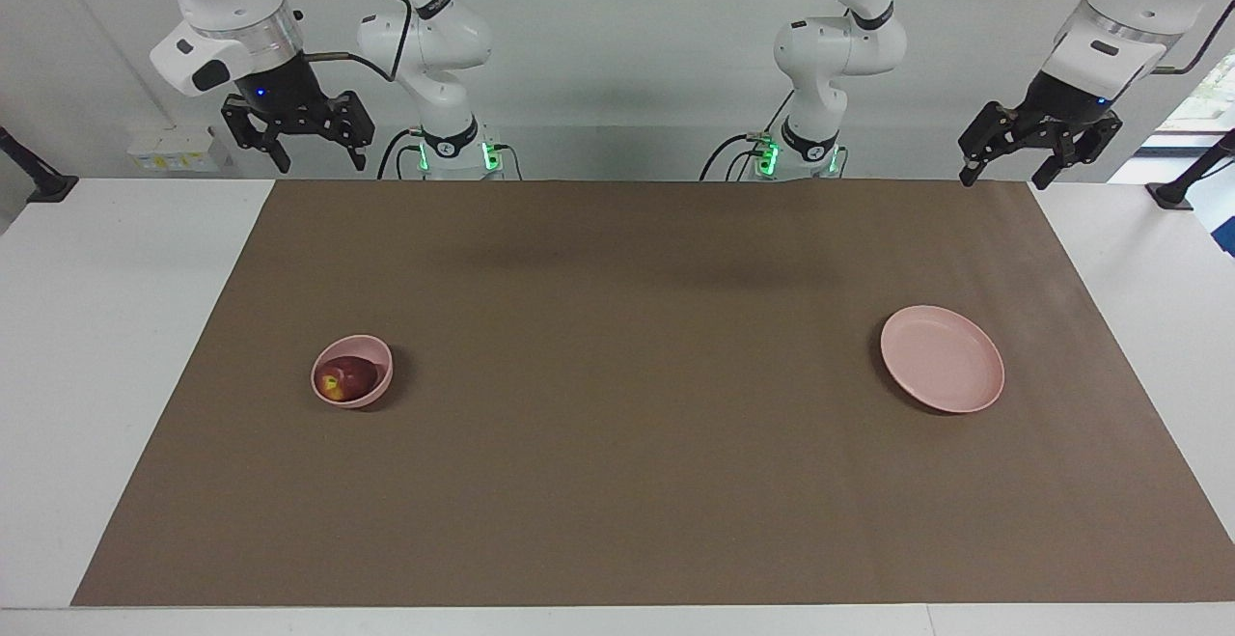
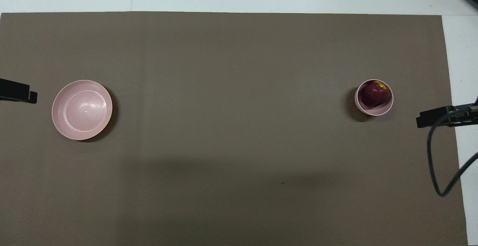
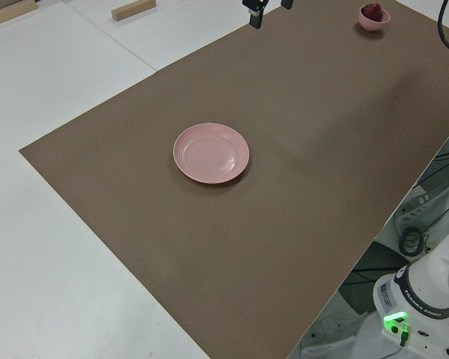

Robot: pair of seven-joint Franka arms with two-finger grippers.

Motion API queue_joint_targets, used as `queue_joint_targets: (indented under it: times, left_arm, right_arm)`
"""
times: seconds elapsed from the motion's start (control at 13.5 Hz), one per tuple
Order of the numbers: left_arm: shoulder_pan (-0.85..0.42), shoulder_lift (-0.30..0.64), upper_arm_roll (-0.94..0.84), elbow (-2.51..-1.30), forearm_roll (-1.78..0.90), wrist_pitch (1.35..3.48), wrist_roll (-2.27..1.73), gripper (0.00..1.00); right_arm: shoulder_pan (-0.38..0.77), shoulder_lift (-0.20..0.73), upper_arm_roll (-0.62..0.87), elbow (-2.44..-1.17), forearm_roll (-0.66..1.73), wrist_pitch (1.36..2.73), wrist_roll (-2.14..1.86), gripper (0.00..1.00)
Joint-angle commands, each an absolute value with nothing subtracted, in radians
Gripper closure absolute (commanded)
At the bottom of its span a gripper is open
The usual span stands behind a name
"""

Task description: Move apple from plate to bowl

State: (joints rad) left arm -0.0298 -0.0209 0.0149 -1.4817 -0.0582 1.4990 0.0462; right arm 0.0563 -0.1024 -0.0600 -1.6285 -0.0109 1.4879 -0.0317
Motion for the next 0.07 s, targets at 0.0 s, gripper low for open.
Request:
queue_joint_targets:
  times: [0.0]
  left_arm:
    - [-0.029,-0.035,0.017,-1.491,-0.06,1.499,0.055,0.0]
  right_arm:
    - [0.041,-0.113,-0.052,-1.638,-0.023,1.477,-0.048,0.0]
